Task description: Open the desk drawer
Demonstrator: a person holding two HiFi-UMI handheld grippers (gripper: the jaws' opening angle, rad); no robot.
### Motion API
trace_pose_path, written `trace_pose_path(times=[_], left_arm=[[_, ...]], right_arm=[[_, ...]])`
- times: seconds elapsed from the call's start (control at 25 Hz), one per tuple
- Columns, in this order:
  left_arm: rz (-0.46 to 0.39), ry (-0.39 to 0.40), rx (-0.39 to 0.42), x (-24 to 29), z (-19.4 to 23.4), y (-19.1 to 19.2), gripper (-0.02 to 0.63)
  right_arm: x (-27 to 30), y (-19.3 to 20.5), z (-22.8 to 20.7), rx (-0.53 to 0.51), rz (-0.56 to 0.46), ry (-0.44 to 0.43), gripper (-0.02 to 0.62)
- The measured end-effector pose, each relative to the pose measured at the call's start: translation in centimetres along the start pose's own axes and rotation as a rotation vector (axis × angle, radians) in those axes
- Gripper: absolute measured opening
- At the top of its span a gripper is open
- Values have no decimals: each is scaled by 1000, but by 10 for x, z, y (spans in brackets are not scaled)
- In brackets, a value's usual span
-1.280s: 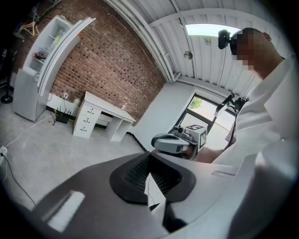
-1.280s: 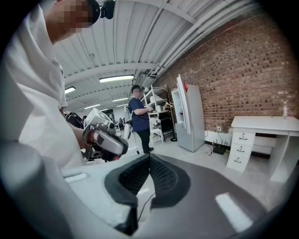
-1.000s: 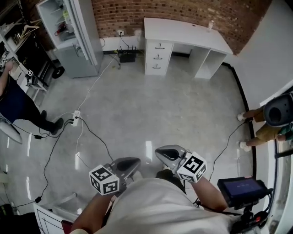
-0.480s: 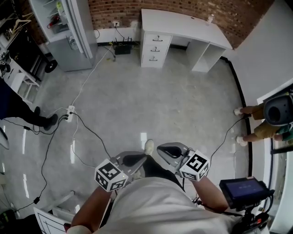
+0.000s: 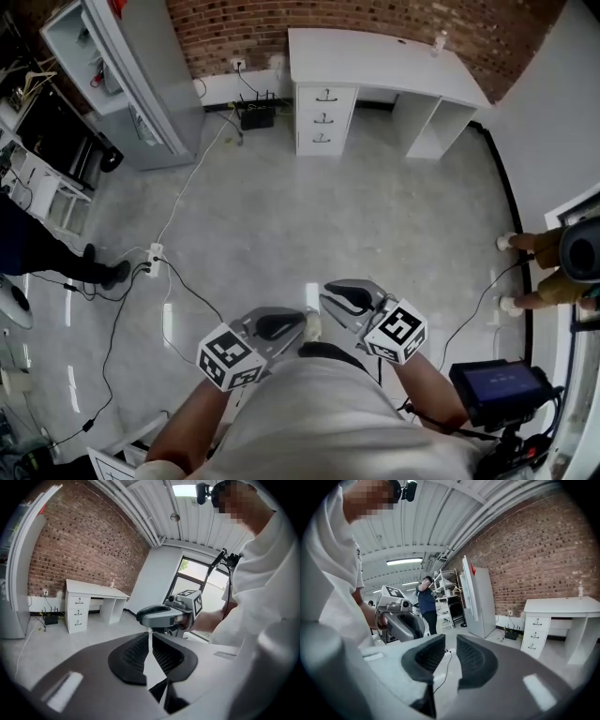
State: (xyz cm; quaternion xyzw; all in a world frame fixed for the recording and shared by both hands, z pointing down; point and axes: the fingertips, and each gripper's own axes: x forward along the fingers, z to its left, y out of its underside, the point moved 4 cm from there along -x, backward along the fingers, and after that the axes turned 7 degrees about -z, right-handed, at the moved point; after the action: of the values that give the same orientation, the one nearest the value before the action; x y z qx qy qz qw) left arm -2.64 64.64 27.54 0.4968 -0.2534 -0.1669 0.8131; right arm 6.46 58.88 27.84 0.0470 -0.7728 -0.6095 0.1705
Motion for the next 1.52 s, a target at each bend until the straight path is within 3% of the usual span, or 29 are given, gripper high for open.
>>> trace_pose_path(times=[0.2, 0.56, 0.8, 1.12, 1.32, 1.52], left_arm=[[-13, -31, 21, 52, 40, -38, 32], [18, -9, -5, 119, 114, -84, 32], [17, 31, -13, 127, 154, -106, 15], [36, 116, 0, 180, 275, -161, 6], [68, 154, -1, 189, 343, -189, 6], [95, 133, -28, 209, 395, -204, 6]], right_arm=[[-4, -13, -75, -21, 3, 11, 72], [12, -23, -190, 83, -50, 96, 72], [34, -34, -220, 133, -41, 158, 71], [91, -58, -341, 179, -31, 259, 71], [137, -58, -413, 315, -97, 330, 61], [173, -39, -483, 466, -138, 374, 57]])
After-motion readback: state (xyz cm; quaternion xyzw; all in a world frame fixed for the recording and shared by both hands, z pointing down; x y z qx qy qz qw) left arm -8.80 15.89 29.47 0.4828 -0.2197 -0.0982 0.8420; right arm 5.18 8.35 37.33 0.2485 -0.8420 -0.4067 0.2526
